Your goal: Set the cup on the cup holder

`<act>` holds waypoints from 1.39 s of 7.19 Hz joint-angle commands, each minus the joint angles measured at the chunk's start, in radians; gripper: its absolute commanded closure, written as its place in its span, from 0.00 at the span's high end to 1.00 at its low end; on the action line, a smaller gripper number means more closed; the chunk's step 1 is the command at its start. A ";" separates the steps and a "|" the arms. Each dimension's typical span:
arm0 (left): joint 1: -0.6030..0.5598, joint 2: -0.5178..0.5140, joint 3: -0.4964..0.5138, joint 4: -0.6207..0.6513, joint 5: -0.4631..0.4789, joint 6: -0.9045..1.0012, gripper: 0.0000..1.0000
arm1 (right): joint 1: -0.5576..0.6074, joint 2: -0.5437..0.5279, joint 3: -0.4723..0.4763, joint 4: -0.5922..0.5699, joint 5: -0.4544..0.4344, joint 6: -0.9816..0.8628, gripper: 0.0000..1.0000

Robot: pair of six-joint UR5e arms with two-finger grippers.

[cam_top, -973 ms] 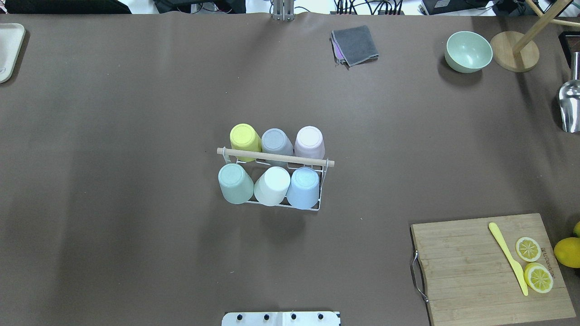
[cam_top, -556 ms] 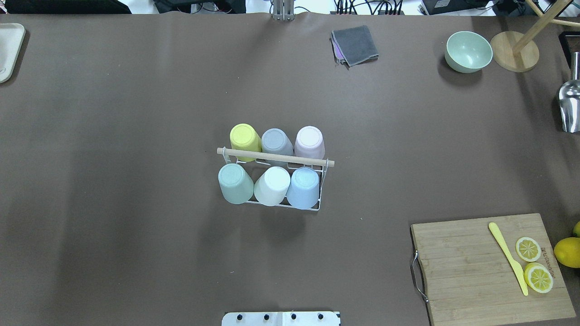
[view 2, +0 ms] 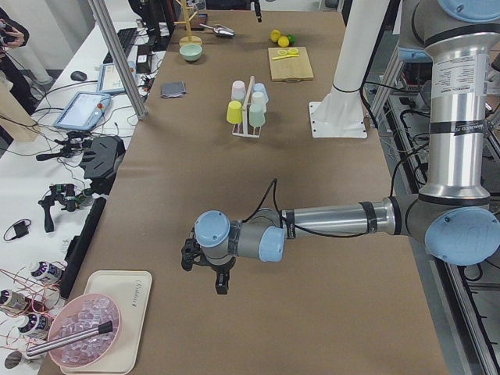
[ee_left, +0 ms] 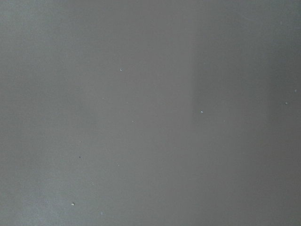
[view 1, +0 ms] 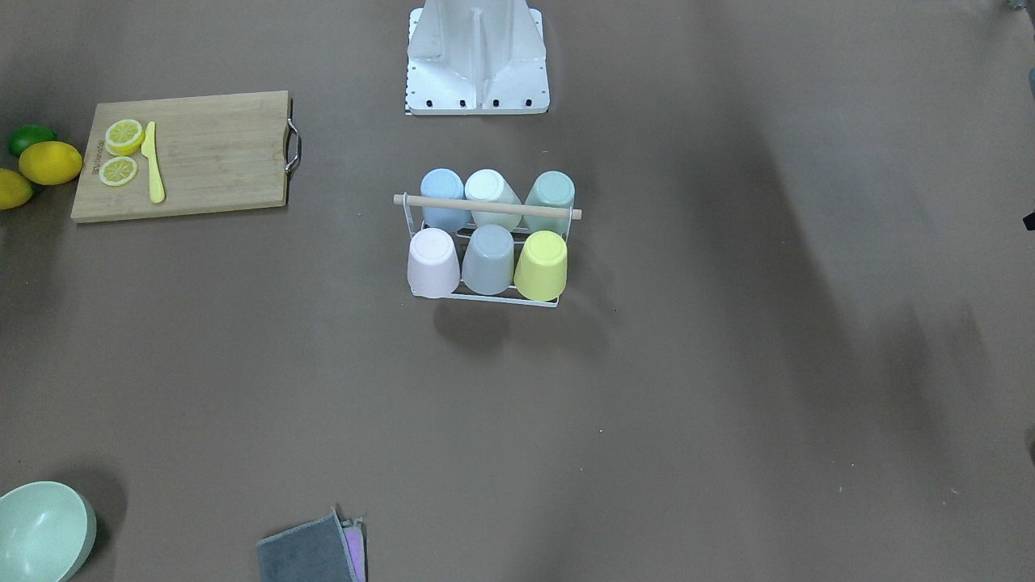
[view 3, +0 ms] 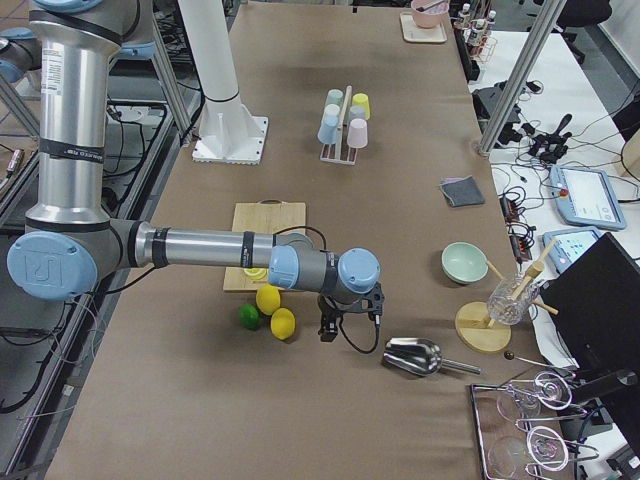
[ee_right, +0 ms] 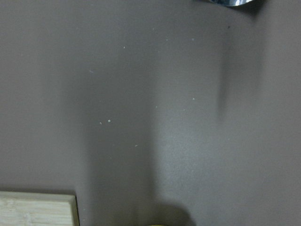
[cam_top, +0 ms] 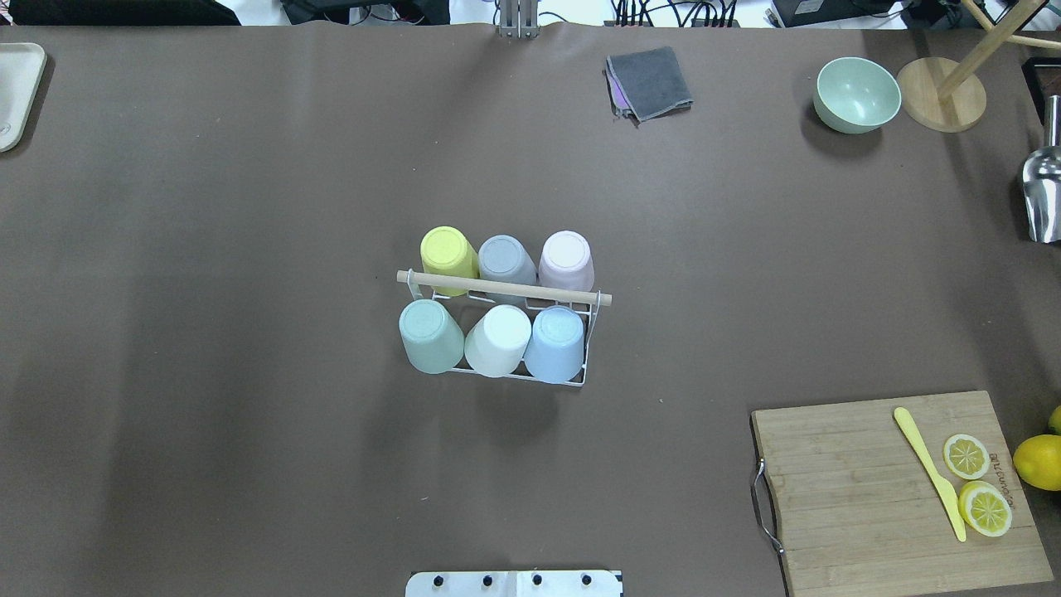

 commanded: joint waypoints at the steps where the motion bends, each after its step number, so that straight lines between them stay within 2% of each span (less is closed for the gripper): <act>1: 0.000 0.000 0.000 0.000 0.000 0.001 0.98 | 0.000 -0.006 -0.016 0.117 -0.014 0.044 0.98; 3: 0.000 0.000 0.001 0.000 0.000 0.001 0.98 | 0.000 -0.006 -0.005 0.160 -0.026 0.152 0.98; 4: 0.000 0.000 0.003 0.000 0.000 0.001 0.98 | 0.000 -0.004 -0.005 0.159 -0.051 0.156 0.98; 10: 0.000 0.002 0.000 0.000 0.000 0.001 0.98 | 0.028 -0.011 -0.013 0.160 -0.051 0.153 0.98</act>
